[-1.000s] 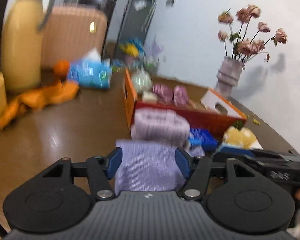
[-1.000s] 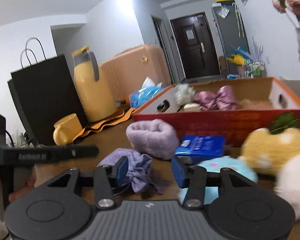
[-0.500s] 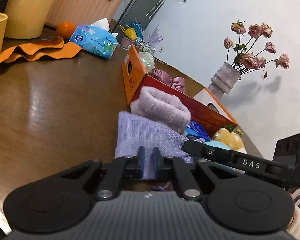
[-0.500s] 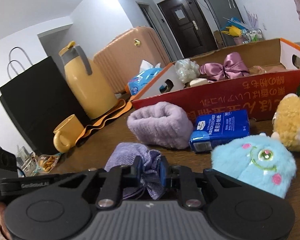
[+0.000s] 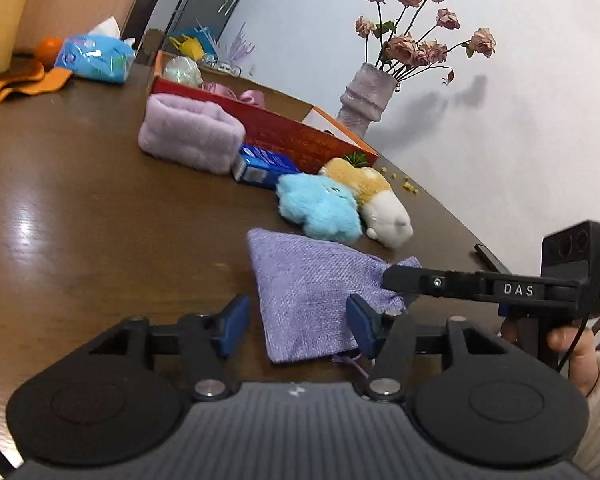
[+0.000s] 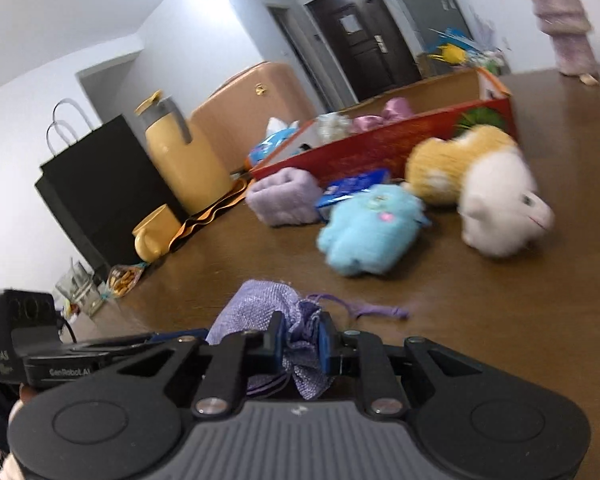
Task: Organize soft objects
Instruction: 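Carry the purple bag into the box and open the right tool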
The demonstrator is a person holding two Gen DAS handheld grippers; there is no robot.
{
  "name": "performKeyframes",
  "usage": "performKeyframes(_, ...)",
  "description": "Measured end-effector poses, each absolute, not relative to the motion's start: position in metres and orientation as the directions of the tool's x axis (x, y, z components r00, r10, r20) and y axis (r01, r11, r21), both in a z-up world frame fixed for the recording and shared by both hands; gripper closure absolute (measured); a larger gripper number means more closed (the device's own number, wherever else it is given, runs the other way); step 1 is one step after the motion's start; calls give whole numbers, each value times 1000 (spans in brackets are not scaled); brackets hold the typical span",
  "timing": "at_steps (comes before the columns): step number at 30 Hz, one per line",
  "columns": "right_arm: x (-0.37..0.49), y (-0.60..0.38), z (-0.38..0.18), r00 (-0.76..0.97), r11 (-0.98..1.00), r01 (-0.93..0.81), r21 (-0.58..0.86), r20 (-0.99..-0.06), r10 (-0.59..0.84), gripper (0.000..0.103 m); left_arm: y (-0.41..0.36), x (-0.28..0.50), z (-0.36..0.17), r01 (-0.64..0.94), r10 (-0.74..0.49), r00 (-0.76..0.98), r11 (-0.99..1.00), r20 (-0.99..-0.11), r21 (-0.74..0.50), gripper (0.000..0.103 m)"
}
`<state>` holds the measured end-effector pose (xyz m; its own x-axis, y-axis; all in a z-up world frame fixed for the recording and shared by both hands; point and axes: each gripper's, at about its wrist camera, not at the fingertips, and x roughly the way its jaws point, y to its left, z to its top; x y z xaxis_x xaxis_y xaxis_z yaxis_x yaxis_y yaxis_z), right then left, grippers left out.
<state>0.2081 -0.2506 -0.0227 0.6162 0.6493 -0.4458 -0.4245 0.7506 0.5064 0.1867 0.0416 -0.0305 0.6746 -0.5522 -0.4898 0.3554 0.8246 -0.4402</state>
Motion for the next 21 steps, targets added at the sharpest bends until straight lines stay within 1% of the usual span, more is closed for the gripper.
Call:
performKeyframes(2,207,-257,-26,613,743,-422,520,-439,656,87,36,189,-32,347,-542,679,832,-496,-434,47)
performKeyframes(3,207,-258,-28,616,743,-418,522,-438,655,87,35,190,-31,348,-541,679,833,-496,-431,49)
performKeyframes(5,208,-261,-31,619,739,-413,533,-431,657,87,30,190,-30,374,-560,661,823,-500,-427,64)
performKeyframes(6,209,-261,-32,621,737,-410,538,-428,657,87,27,190,-31,385,-566,651,820,-505,-423,77)
performKeyframes(7,209,-262,-34,624,738,-407,538,-426,655,87,25,190,-32,388,-565,649,822,-509,-417,83)
performKeyframes(8,210,-262,-35,626,737,-406,541,-423,655,87,24,190,-32,389,-563,650,823,-510,-413,84)
performKeyframes(10,211,-262,-35,626,732,-411,544,-416,660,87,25,189,-31,390,-566,652,821,-505,-417,91)
performKeyframes(14,214,-265,-26,629,720,-416,556,-395,669,87,29,193,-16,407,-588,658,803,-471,-435,95)
performKeyframes(18,232,-266,18,676,724,-479,495,-317,665,87,28,215,23,484,-609,691,790,-390,-377,95)
performKeyframes(21,271,-259,56,716,750,-501,431,-280,640,87,26,259,55,493,-591,716,805,-371,-331,95)
